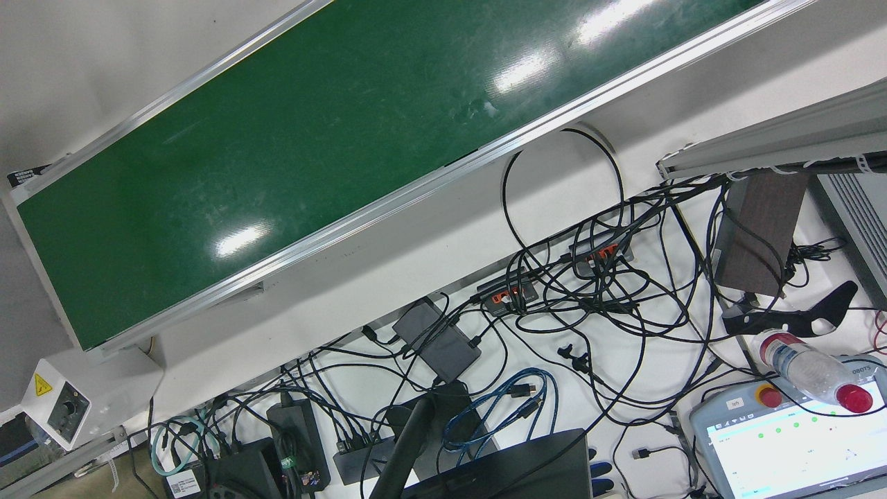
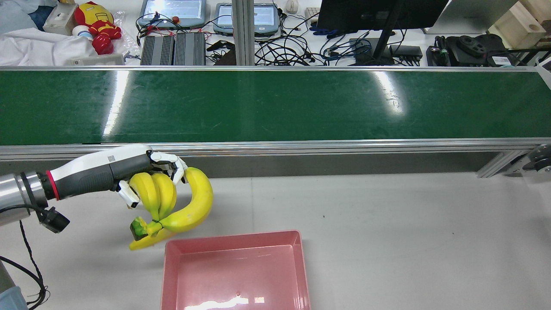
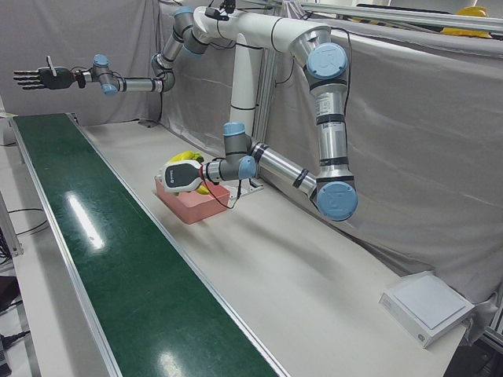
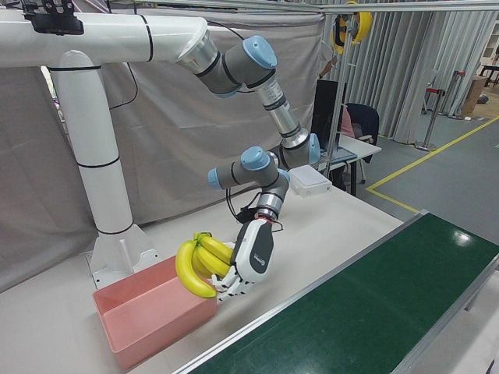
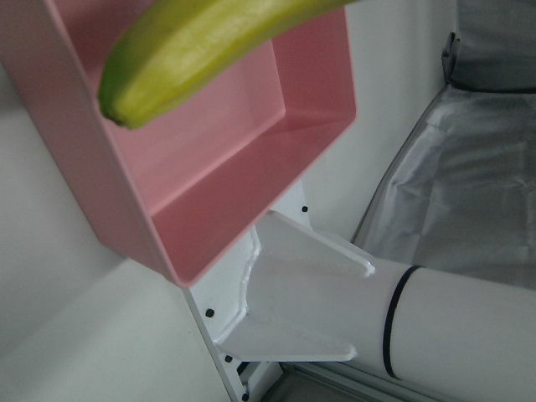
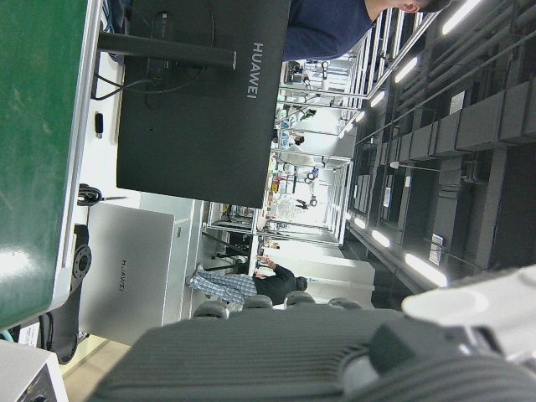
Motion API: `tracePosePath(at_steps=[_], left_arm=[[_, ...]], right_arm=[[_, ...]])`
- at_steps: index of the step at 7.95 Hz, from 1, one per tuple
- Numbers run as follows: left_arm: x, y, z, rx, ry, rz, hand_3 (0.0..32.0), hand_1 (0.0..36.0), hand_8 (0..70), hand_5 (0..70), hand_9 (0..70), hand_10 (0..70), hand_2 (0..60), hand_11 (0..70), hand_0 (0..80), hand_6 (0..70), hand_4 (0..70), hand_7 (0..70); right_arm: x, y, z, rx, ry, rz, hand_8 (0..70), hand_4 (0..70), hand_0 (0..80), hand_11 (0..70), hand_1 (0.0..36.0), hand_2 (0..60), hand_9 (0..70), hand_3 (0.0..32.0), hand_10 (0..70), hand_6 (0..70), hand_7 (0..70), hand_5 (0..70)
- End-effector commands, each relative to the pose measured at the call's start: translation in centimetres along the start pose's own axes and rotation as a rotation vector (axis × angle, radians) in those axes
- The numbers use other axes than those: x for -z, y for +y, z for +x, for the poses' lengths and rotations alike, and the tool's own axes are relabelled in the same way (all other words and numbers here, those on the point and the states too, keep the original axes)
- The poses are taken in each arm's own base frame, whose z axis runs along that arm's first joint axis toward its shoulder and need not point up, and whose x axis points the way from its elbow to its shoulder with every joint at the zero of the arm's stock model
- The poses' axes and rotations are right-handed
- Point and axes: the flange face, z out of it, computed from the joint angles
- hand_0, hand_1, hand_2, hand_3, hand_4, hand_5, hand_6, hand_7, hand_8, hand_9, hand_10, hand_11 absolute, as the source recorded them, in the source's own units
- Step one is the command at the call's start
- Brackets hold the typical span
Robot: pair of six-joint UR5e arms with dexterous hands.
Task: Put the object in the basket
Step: 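Lift the bananas off the belt and carry them toward the pink tray, then lower the bananas into the pink tray and open the left hand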
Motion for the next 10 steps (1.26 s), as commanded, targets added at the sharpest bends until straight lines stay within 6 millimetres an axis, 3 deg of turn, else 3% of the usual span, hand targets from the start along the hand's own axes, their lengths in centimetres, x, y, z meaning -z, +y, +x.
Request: tracePosePath(at_steps=[1, 3, 6, 7, 9, 10], left_arm=[[0.3, 6.3, -2.2, 0.044, -0.074, -0.09, 0.0, 18.8, 38.8, 70.0, 49.8, 34.9, 60.0, 50.1, 46.6, 22.3, 35.4, 46.3], [-1.5, 10.0, -4.6, 0.081, -0.08, -0.124, 0.0, 18.9, 38.1, 70.0, 48.9, 32.9, 60.0, 47.5, 46.7, 22.6, 36.7, 46.6], [-3.2, 13.6, -6.5, 0.132, -0.054, -0.065, 0.0, 20.0, 36.7, 70.0, 46.8, 28.0, 60.0, 41.2, 47.4, 22.2, 37.1, 45.0], [-3.5, 14.3, -6.3, 0.138, -0.034, -0.035, 0.0, 20.3, 32.8, 70.0, 41.7, 22.9, 60.0, 34.1, 48.0, 18.7, 32.4, 38.6], [-3.2, 14.9, -5.9, 0.136, -0.046, -0.011, 0.8, 14.6, 21.8, 70.0, 27.1, 13.3, 25.9, 20.5, 48.4, 7.7, 6.5, 25.4], [-3.3, 15.3, -5.4, 0.13, -0.056, 0.004, 10.0, 10.6, 18.9, 67.4, 23.0, 10.5, 9.4, 16.4, 47.7, 6.3, 0.0, 23.0]], right_arm=[[0.0, 0.0, 0.0, -0.001, 0.0, 0.0, 0.0, 0.0, 0.0, 0.0, 0.0, 0.0, 0.0, 0.0, 0.0, 0.0, 0.0, 0.0], [0.0, 0.0, 0.0, -0.001, 0.0, 0.0, 0.0, 0.0, 0.0, 0.0, 0.0, 0.0, 0.0, 0.0, 0.0, 0.0, 0.0, 0.0], [0.0, 0.0, -0.1, -0.001, -0.001, 0.0, 0.0, 0.0, 0.0, 0.0, 0.0, 0.0, 0.0, 0.0, 0.0, 0.0, 0.0, 0.0], [0.0, 0.0, -0.1, -0.001, -0.001, 0.0, 0.0, 0.0, 0.0, 0.0, 0.0, 0.0, 0.0, 0.0, 0.0, 0.0, 0.0, 0.0], [0.0, 0.0, -0.1, -0.001, -0.001, 0.0, 0.0, 0.0, 0.0, 0.0, 0.0, 0.0, 0.0, 0.0, 0.0, 0.0, 0.0, 0.0], [0.0, 0.0, 0.0, -0.001, 0.0, 0.0, 0.0, 0.0, 0.0, 0.0, 0.0, 0.0, 0.0, 0.0, 0.0, 0.0, 0.0, 0.0]])
